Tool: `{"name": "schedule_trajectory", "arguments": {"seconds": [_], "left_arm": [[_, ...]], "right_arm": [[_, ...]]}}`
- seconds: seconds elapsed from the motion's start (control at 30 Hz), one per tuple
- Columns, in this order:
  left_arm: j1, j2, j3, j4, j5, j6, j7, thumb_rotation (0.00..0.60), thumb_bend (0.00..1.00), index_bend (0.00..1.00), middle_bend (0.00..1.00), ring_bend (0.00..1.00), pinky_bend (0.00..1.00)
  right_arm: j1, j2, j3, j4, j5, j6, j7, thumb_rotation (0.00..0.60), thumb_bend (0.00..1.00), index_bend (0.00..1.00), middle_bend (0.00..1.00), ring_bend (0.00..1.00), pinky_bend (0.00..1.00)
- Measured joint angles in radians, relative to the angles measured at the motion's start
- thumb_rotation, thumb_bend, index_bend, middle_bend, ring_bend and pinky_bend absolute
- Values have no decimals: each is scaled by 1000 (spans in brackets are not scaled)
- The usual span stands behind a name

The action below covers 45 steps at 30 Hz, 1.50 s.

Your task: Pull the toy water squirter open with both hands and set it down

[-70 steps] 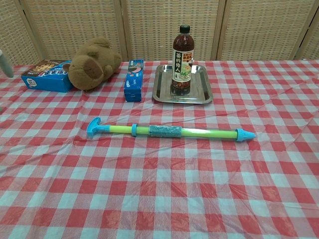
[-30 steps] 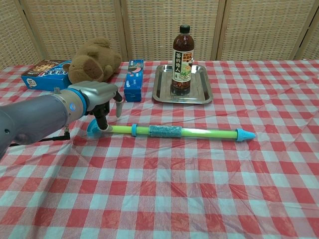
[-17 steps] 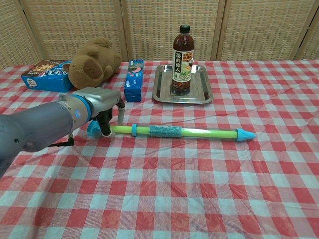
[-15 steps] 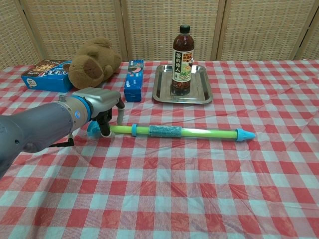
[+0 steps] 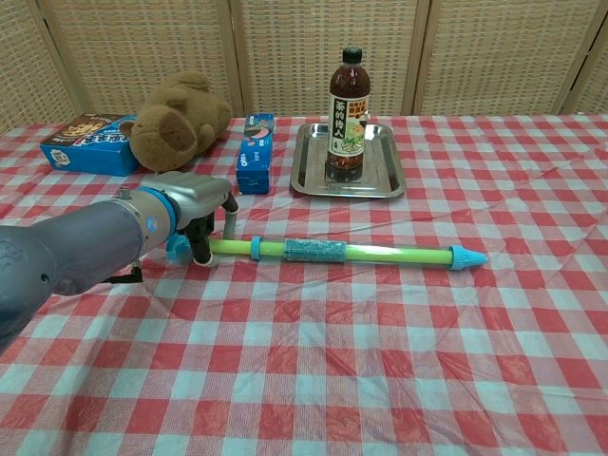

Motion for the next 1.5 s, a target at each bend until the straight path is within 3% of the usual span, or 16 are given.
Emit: {"name": "schedule_trajectory", "arguments": {"seconds": [0.23,0.43,0.6,0.9,1.07,1.3,1.5], "left_arm": [[-4,-14,10,22,2,-1,-14,600,510,578,881,800,683],[1,-13,14,21,23,21,-32,600,579,728,894,809,683],[11,3,10,-12,46,45,-54,600,635,784,899,813,687],[54,137,1,-245,73,154,-54,600,655,835,907,821,695],[72,242,-8,-384,36,219,-5,600,655,835,907,821,696],[85,386,-57,-532,-60,304,35,600,656,844,912,826,699],[85,428,-79,-571,-99,328,41,600,656,844,912,826,699]], "right_arm": [[0,0,-3,0,-7,3,3,600,127,0,0,0,0],[-2,2,-6,-4,-12,7,2,600,126,0,0,0,0],[-1,3,-7,-7,-10,4,2,600,127,3,0,0,0],[-5,-8,-17,-10,-84,64,-8,600,127,88,0,0,0],[-8,-29,-11,-14,-108,102,-20,600,127,235,77,16,72],[-1,-50,25,-53,-131,153,-39,600,132,307,255,188,215],[21,-27,49,-138,-124,128,-109,600,157,357,646,611,366]]}}
